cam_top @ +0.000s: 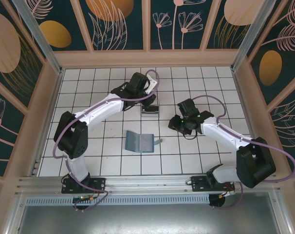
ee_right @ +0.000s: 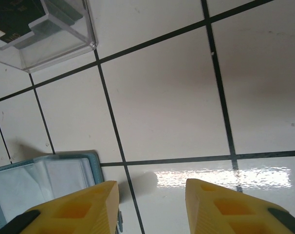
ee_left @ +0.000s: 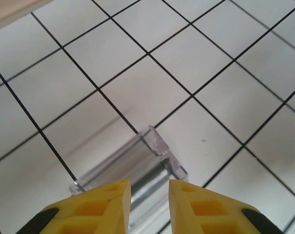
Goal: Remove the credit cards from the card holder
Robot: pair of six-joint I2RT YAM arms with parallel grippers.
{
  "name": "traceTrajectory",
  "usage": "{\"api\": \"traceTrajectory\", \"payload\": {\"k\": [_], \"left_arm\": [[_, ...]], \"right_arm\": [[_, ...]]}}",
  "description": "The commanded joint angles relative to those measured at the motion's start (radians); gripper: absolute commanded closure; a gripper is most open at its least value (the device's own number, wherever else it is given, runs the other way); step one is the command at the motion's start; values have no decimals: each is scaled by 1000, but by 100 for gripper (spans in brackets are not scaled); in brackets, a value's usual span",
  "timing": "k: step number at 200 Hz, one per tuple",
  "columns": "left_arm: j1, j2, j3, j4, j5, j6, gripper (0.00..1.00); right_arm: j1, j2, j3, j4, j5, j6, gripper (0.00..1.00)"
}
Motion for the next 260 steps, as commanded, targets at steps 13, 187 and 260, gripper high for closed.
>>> {"api": "traceTrajectory", "payload": {"k": [13, 187, 260], "left_arm": [[-2, -75, -81, 51, 93, -238, 69], [-211, -137, -370, -172, -28, -780, 74], [-249, -123, -461, 41, 139, -879, 74]], "right_arm": [[28, 30, 42, 26, -4, 2, 59], [125, 166, 88, 68, -65, -39, 59], [123, 131, 40, 65, -51, -45, 59]]}}
